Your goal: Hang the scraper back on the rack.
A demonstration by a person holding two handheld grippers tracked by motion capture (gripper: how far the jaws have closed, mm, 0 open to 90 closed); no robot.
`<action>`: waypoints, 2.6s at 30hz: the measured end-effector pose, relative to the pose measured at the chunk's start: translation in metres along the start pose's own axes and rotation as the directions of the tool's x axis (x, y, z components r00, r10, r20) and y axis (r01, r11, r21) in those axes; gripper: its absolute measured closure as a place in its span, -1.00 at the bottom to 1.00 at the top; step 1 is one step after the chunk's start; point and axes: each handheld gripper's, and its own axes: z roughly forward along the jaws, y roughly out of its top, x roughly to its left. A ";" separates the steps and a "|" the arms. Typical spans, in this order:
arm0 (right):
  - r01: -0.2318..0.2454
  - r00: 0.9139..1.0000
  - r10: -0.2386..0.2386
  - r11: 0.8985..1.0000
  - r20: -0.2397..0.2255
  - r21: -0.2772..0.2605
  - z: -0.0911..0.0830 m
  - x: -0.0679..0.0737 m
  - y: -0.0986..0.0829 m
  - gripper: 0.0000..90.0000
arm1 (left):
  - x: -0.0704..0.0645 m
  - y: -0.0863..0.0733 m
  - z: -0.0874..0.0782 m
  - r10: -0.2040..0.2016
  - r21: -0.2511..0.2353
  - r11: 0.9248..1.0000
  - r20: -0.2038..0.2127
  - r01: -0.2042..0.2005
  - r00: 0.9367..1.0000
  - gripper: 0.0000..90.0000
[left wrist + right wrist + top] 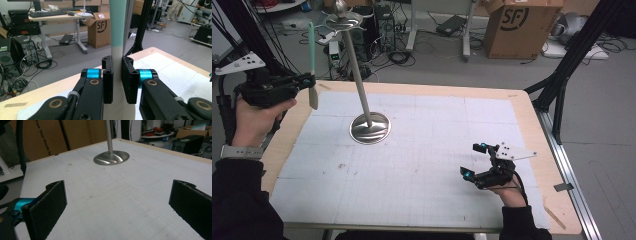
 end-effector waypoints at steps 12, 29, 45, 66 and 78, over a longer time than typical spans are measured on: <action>-0.003 1.000 0.003 1.000 0.001 -0.004 -0.001 0.000 0.000 -0.99 | -0.006 -0.001 0.006 0.018 0.007 1.000 0.012 -0.018 1.000 0.79; 0.002 1.000 -0.002 1.000 0.008 0.001 -0.001 0.001 0.000 -0.99 | -0.011 -0.009 0.029 0.005 0.001 1.000 0.012 -0.005 1.000 0.79; 0.001 1.000 -0.001 1.000 0.003 0.003 -0.001 0.001 0.000 -0.99 | -0.015 -0.016 0.028 -0.028 -0.061 0.998 -0.014 0.027 1.000 0.36; 0.000 1.000 0.000 1.000 0.003 0.009 0.002 -0.001 0.000 -0.99 | -0.046 -0.057 0.023 0.182 -0.169 0.973 0.137 -0.158 0.974 -0.86; -0.001 1.000 0.001 1.000 0.003 0.009 0.002 -0.001 0.000 -0.99 | -0.056 -0.087 0.029 0.066 -0.135 0.990 0.251 -0.033 0.966 -0.96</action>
